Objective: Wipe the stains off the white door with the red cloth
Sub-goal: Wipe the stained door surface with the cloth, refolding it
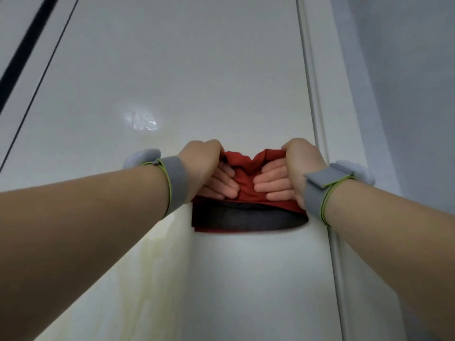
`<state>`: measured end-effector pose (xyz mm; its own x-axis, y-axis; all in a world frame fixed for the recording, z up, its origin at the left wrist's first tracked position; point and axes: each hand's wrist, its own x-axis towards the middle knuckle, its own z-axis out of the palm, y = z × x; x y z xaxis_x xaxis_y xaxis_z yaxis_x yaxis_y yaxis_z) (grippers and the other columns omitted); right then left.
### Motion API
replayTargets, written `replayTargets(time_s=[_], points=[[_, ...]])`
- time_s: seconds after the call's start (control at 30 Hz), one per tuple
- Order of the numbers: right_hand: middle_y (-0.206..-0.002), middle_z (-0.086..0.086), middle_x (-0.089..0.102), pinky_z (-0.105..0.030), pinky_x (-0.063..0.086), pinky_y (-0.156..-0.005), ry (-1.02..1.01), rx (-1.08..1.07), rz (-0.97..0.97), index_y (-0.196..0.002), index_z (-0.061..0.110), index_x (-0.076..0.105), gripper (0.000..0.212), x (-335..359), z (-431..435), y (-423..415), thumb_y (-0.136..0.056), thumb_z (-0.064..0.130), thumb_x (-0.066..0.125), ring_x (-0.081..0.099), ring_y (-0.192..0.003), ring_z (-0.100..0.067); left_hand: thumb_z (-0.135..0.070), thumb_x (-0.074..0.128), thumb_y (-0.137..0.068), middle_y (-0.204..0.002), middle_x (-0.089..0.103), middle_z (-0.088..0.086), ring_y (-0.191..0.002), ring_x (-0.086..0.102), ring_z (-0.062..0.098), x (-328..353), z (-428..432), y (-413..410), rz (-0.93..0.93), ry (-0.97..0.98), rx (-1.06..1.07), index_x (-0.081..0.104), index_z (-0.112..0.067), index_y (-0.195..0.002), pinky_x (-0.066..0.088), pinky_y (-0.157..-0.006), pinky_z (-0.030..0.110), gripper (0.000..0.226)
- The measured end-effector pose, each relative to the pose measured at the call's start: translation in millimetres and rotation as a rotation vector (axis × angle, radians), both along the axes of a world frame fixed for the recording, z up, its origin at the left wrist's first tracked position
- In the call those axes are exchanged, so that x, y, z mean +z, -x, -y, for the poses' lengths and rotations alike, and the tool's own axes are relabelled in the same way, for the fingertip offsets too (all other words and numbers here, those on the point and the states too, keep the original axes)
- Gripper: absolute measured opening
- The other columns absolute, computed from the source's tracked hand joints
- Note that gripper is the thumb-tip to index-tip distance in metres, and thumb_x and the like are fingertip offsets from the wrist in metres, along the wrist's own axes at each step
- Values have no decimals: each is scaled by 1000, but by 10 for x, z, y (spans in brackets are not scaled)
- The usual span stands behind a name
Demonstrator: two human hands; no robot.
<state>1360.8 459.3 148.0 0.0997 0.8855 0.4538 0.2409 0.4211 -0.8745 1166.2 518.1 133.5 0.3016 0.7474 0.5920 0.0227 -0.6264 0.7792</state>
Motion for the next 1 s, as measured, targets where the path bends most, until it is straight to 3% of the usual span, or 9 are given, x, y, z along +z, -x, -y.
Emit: replayTargets(time_s=[0.13, 0.23, 0.43, 0.57, 0.7, 1.0], points=[[-76, -15, 76, -42, 58, -75, -82, -163, 33, -103, -3, 63, 62, 133, -58, 139, -108, 32, 12, 76, -74, -27, -21, 38, -100, -70, 76, 21, -50, 71, 27, 75, -43, -5, 16, -28, 5, 70, 3, -83, 61, -52, 31, 44], [-82, -14, 78, -44, 60, -79, -56, -110, 103, -104, -3, 61, 58, 120, -72, 151, -109, 29, 13, 78, -79, -24, -22, 38, -100, -71, 76, 20, -53, 72, 27, 56, -71, -13, 19, -41, 11, 70, 2, -82, 62, -56, 32, 44], [-84, -19, 78, -51, 57, -75, -60, -69, 31, -100, -5, 61, 63, 60, -64, 132, -109, 36, 14, 78, -73, -29, -23, 34, -100, -72, 76, 20, -60, 74, 30, 3, -92, -21, 45, -78, 35, 70, 2, -82, 62, -54, 30, 47], [-78, -17, 77, -46, 59, -71, -62, -37, -2, -99, -4, 59, 63, -29, -45, 124, -109, 37, 13, 77, -68, -27, -22, 33, -101, -70, 76, 21, -60, 73, 31, -29, -84, -45, 56, -101, 54, 69, 2, -80, 61, -53, 29, 49], [-68, -16, 75, -35, 61, -53, -85, -63, -34, -94, -3, 58, 61, -137, -10, 200, -110, 34, 13, 74, -56, -23, -22, 33, -102, -69, 75, 20, -54, 71, 28, -62, -71, -42, 65, -98, 51, 69, 2, -79, 59, -49, 27, 49], [-75, -17, 77, -44, 61, -66, -67, -75, -12, -96, -3, 60, 61, -268, -115, 153, -110, 35, 14, 77, -66, -26, -22, 33, -101, -70, 75, 21, -57, 74, 30, -263, -108, -28, 63, -89, 33, 70, 4, -84, 62, -56, 33, 48]])
